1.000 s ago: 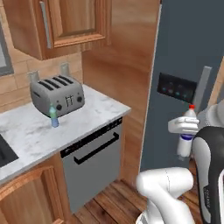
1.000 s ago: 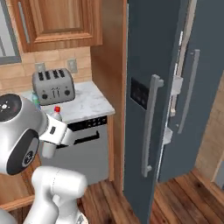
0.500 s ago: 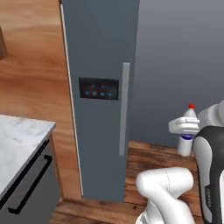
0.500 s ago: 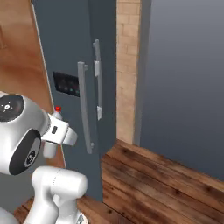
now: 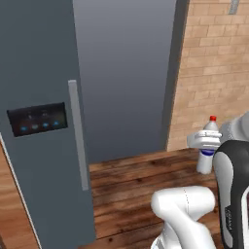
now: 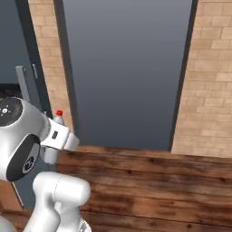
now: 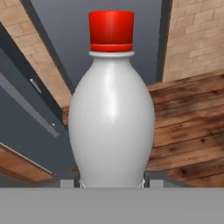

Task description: Take the bottled waters from the counter and place them in the freezer to freeze. Close the freezer door after placing the bottles.

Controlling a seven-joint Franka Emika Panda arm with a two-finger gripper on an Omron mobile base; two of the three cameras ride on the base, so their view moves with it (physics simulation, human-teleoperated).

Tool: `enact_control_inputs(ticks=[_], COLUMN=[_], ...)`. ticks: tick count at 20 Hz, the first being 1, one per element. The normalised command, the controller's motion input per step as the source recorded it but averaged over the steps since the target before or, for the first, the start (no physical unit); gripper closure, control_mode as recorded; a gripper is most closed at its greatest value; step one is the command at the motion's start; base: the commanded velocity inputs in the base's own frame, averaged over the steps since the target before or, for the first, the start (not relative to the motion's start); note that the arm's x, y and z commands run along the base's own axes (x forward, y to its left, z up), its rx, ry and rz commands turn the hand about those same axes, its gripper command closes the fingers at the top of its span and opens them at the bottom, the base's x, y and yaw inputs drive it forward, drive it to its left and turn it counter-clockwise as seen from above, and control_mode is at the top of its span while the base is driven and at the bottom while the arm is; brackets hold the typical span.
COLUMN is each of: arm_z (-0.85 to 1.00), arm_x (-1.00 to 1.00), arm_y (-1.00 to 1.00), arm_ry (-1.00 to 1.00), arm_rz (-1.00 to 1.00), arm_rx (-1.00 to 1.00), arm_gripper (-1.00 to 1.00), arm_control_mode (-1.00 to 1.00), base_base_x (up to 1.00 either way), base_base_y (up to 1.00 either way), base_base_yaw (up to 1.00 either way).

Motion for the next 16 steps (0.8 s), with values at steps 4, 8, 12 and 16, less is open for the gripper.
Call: enact_control_inputs(ticks=[4, 8, 12, 16], arm_z=[0.0, 0.0, 0.0, 0.0], arm_x=[0.0, 0.0, 0.0, 0.0], arm_y=[0.0, 0.0, 0.0, 0.0], arm_ry=[0.0, 0.0, 0.0, 0.0], arm_rz=[0.0, 0.0, 0.0, 0.0], arm_rx=[0.0, 0.0, 0.0, 0.0], arm_gripper=[1.0, 1.0, 1.0, 1.0], arm_control_mode=[1.0, 1.0, 1.0, 1.0], base_base_x=[0.58, 0.52, 0.6, 0.84], base_base_y=[-0.34, -0.59, -0.72, -0.89], base_base_yaw=[-0.33, 0.07, 0.27, 0.42])
